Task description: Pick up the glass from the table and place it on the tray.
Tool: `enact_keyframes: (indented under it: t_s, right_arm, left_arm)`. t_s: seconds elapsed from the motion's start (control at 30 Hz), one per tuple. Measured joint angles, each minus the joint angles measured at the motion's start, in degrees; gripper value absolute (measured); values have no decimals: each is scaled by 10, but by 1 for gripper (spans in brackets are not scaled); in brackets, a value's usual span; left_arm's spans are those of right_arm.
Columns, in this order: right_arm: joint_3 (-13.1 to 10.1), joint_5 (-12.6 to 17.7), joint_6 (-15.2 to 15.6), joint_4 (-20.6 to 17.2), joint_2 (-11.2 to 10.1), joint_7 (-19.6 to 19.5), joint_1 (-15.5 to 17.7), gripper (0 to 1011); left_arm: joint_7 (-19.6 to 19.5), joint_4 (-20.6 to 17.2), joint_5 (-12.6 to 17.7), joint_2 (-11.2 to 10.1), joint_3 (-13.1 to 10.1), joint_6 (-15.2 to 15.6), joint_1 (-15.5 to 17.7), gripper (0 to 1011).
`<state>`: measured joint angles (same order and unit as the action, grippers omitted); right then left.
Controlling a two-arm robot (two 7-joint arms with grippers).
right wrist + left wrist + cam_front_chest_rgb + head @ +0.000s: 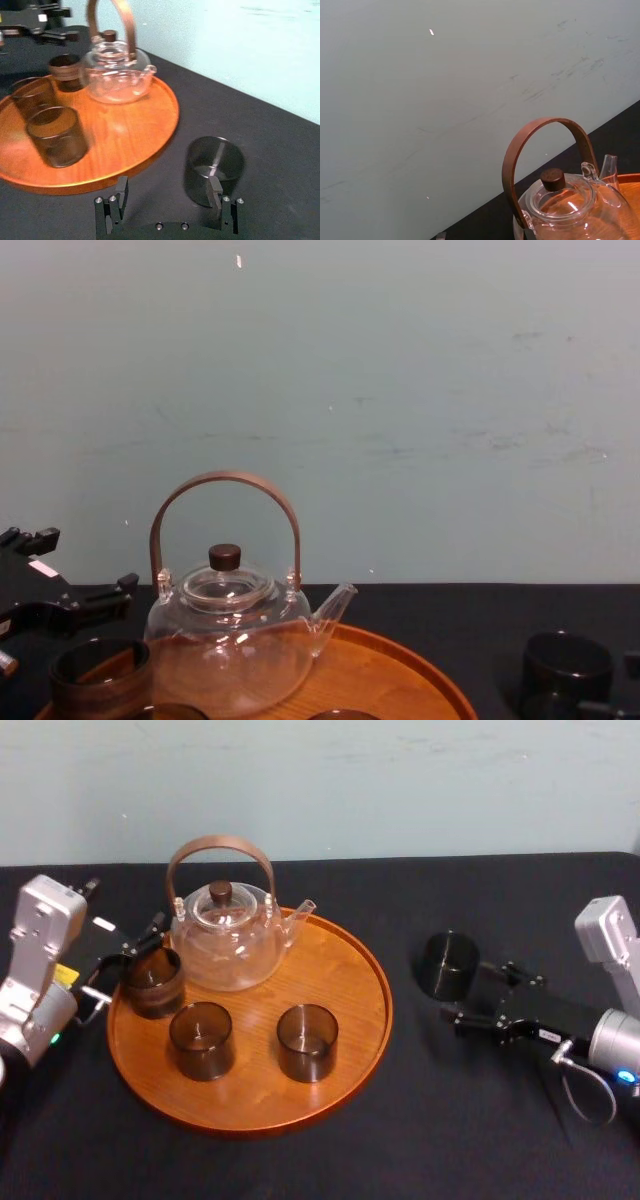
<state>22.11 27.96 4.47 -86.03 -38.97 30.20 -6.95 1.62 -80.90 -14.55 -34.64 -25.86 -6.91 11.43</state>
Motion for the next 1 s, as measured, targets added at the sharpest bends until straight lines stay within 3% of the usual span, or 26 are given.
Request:
enact_keyframes:
  t_s: [0.47, 1.0]
  right_arm:
    - [-31, -14, 32, 25, 26, -44, -7, 1004]
    - [-15, -45, 71, 80, 65, -47, -55, 1004]
  left_arm:
    - [0, 0, 0, 0, 0, 0, 0, 1001]
    - [0, 0, 0, 0, 0, 0, 0, 1001]
